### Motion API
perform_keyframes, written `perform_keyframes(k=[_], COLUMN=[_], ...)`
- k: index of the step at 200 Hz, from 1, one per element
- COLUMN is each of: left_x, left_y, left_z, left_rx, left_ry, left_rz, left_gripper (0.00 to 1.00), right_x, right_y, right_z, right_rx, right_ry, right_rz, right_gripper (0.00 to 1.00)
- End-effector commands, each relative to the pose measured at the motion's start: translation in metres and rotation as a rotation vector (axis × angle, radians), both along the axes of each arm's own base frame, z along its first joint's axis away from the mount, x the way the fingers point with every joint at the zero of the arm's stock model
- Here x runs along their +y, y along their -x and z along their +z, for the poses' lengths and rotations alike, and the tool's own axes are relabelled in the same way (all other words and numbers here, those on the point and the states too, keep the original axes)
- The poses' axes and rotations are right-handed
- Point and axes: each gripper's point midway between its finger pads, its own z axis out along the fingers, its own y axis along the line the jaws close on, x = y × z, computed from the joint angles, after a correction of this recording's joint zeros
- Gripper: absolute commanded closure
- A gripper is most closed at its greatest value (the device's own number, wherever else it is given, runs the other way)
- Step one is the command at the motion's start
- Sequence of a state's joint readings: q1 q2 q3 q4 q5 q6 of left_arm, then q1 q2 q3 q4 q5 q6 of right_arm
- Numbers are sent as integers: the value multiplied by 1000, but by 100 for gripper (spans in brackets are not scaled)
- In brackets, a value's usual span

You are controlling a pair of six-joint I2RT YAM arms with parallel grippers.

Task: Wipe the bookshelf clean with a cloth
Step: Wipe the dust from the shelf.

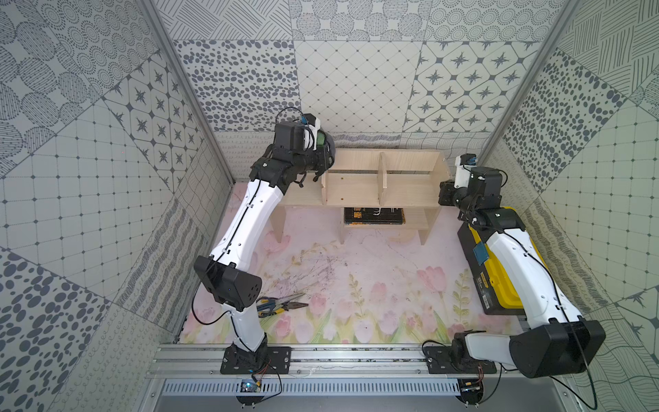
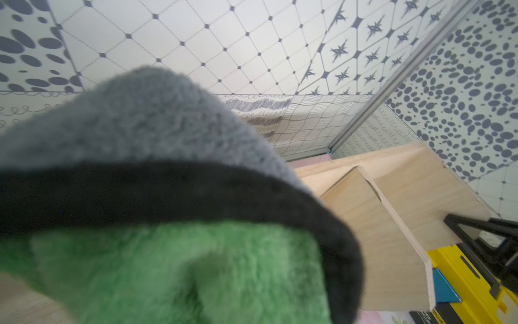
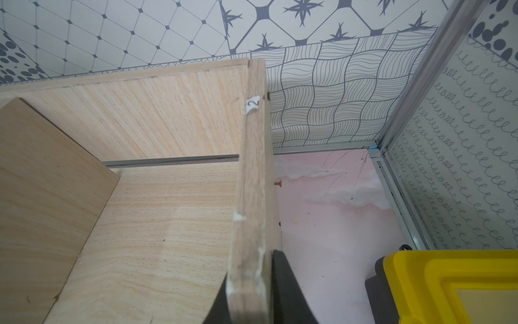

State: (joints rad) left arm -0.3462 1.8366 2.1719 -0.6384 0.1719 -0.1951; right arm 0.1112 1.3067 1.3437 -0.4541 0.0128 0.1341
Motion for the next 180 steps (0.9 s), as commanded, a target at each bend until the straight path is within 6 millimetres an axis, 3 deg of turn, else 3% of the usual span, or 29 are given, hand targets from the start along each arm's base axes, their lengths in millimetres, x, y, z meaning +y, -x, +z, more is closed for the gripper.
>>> perform_keyframes(k=[1,48,71,91,138,168,180], left_x=[-28,-7,-1,2,20,27,21], left_y=[28,70,78,67,10,-18,-24], left_z=[-11,-67,-77,-65,-1,12,10], left_rx=[-14,137,136,101,-44,-77,-70], left_ry=[-121,-252,-252,-262,-216,-206,-202], left_rz=[-146,-159,-140,-102,124,225,209], left_gripper=[100,100,100,100,100,100,100], right_x=[78,77,76,76,74,73,73], right_y=[22,21,20,19,22,24,25], right_z=[7,5,5,5,7,10,12], right_rx=[29,30,28,29,21,15,11], right_ry=[-244,-238,-237,-240,-233,-232,-232], right_rz=[290,283,281,280,273,270,271], right_gripper=[100,100,100,100,100,100,100])
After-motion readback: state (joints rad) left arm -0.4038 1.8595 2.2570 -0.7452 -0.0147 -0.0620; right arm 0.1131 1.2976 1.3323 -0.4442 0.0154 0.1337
